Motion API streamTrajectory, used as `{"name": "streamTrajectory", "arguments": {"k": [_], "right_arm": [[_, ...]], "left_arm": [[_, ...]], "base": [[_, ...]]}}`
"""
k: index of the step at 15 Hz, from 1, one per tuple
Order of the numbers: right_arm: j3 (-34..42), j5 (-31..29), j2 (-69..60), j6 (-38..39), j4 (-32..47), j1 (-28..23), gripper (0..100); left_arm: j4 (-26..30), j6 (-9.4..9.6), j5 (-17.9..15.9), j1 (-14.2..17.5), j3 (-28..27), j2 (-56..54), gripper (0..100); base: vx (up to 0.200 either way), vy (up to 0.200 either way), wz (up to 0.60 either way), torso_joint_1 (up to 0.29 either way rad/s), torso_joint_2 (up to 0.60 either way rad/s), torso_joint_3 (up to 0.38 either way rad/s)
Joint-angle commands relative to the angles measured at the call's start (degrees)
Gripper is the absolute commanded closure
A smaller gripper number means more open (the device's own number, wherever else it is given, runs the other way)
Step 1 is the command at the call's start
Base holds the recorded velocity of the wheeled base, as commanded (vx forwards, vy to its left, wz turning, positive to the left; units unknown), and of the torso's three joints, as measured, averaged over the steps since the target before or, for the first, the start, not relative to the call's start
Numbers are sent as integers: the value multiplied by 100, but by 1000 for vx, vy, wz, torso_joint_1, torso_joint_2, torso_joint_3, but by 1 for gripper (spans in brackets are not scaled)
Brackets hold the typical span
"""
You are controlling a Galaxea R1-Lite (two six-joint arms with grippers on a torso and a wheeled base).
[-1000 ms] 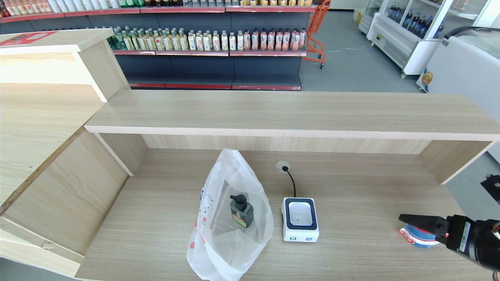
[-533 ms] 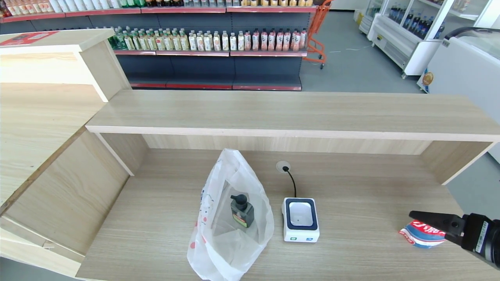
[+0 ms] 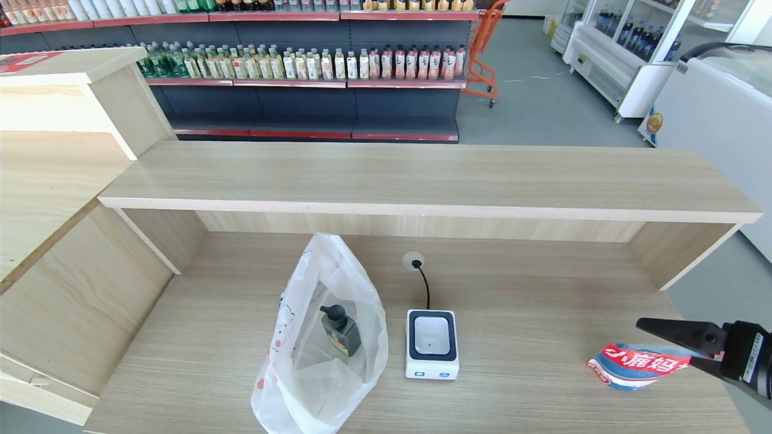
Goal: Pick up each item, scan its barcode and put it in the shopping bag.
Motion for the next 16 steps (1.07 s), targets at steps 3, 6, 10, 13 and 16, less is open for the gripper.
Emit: {"name": "streamTrajectory", "arguments": {"k": [3, 6, 10, 13, 16], "right_arm": [[-31, 0, 38, 286, 166, 0, 0], [-136, -35, 3, 761, 491, 0, 0], [-127, -27, -287, 910, 966, 18, 0], [-119, -9, -261, 910, 966, 27, 0], [-136, -9, -164, 919, 957, 27, 0]], "left_arm": [[-1, -79, 7, 10, -1, -2, 0], [-1, -35, -2, 10, -1, -2, 0], [-1, -26, -2, 10, -1, -2, 0], [-1, -62, 7, 10, -1, -2, 0], [-1, -53, 7, 10, -1, -2, 0]], "base": [[0, -200, 0, -2, 1, 1], [0, -133, 0, 2, 2, 3], [0, 0, 0, 0, 0, 0], [-200, 0, 0, -1, 1, 2], [-200, 0, 0, 10, 9, 1]]}}
